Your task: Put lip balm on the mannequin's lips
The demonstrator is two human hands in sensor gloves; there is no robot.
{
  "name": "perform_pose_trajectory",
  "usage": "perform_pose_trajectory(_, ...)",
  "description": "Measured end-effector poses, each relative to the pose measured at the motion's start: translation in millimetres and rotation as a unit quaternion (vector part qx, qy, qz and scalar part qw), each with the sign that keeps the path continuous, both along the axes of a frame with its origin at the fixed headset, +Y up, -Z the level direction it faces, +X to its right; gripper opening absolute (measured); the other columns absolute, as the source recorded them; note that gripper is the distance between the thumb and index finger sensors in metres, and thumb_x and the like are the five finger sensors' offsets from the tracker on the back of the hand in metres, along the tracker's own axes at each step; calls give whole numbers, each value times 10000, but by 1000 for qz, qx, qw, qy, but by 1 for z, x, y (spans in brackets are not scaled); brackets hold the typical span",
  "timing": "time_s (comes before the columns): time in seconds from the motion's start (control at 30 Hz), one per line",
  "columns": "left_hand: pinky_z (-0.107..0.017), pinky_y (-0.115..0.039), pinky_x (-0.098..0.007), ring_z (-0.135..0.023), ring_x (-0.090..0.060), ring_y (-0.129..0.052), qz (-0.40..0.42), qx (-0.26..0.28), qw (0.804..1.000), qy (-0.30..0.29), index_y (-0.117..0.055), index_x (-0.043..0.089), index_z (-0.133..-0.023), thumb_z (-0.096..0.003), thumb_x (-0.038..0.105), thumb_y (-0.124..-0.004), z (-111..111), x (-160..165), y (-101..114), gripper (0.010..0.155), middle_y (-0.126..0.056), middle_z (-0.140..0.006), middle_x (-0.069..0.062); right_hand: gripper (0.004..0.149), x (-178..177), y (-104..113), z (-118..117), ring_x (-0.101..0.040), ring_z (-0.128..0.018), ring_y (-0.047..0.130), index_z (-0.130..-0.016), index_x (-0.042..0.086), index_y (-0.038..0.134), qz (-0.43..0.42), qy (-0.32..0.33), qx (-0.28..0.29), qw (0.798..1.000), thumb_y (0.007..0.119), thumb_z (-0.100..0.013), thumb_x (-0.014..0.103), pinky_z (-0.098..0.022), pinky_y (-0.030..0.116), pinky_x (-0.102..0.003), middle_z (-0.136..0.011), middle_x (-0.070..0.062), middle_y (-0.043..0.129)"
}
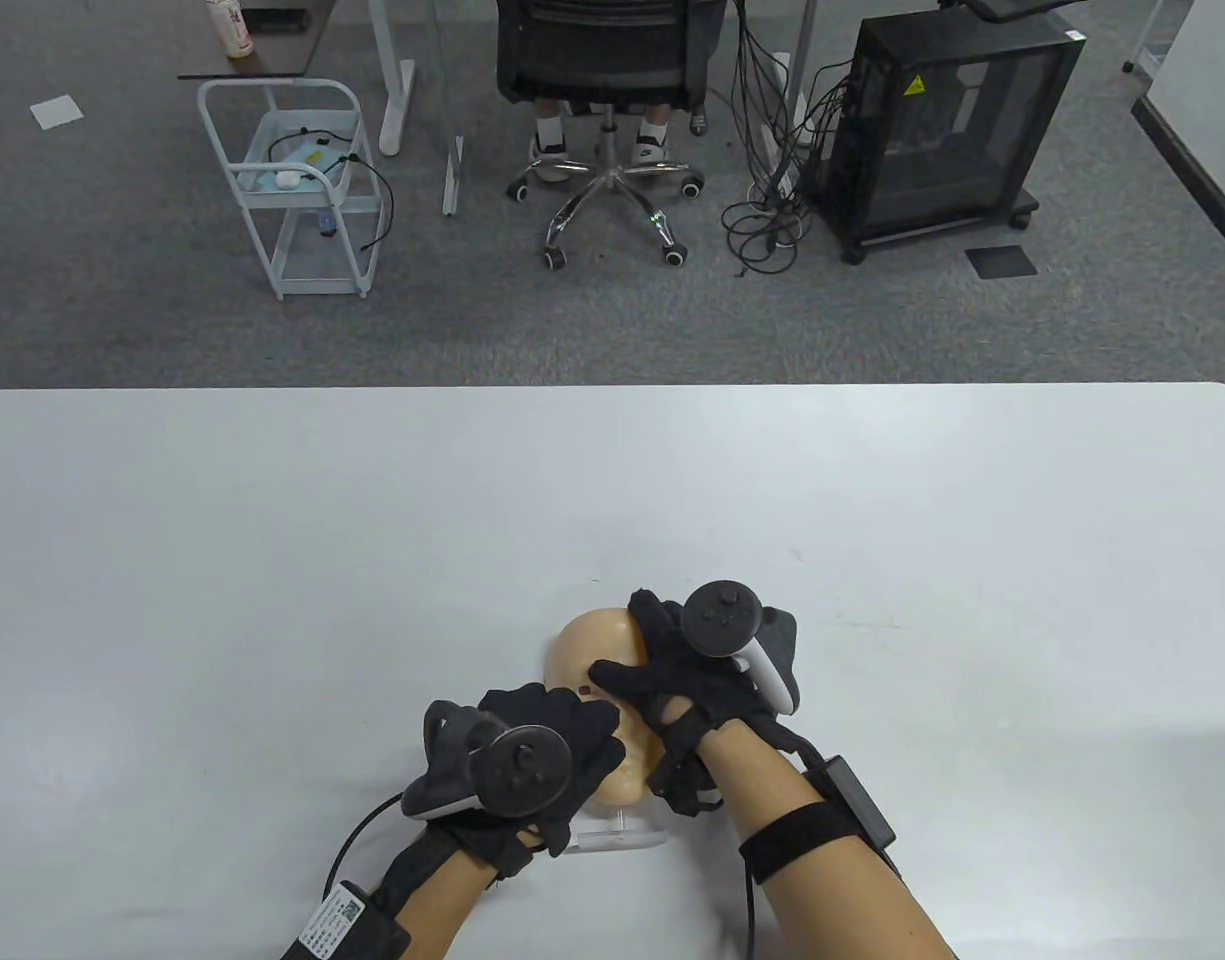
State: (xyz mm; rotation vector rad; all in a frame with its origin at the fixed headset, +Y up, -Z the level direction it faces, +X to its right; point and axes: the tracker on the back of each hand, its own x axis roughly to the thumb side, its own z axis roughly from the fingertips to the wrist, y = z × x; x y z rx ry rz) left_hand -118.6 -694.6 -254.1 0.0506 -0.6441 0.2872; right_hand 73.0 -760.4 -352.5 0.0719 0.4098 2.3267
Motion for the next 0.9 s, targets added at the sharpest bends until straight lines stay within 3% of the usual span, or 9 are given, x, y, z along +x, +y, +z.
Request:
perform_pose_trajectory(0.3, -491, -752, -575, -382, -272, -939, 5, -13, 1000, 0, -770, 196, -925, -591, 499, -804, -1, -3, 0, 453, -933, -690, -117, 946, 0, 0, 0, -552, -1011, 536, -1120, 218, 360, 0, 1, 0, 1000, 910, -464, 618, -683, 514, -663, -1184, -213, 371)
perform_pose_trajectory(0.57, -482, -761, -569, -369, -265, -944, 65, 22, 997, -24, -779, 200, -913, -584, 502, -809, 5, 13, 2, 448, -940, -678, -112, 946, 0, 0, 0, -551, -1012, 535, -1120, 219, 359, -1, 0, -1, 1000, 910, -463, 619, -683, 512, -663, -1184, -213, 372)
perform_pose_trajectory(0.9, -490, -755, -571, -387, -273, -945, 47, 10, 998, -34, -770, 199, -921, -587, 502, -806, 3, 24, -2, 452, -934, -697, -111, 946, 0, 0, 0, -550, -1011, 536, -1120, 218, 361, -1, 0, -1, 1000, 910, -463, 619, -683, 512, -661, -1184, -214, 373)
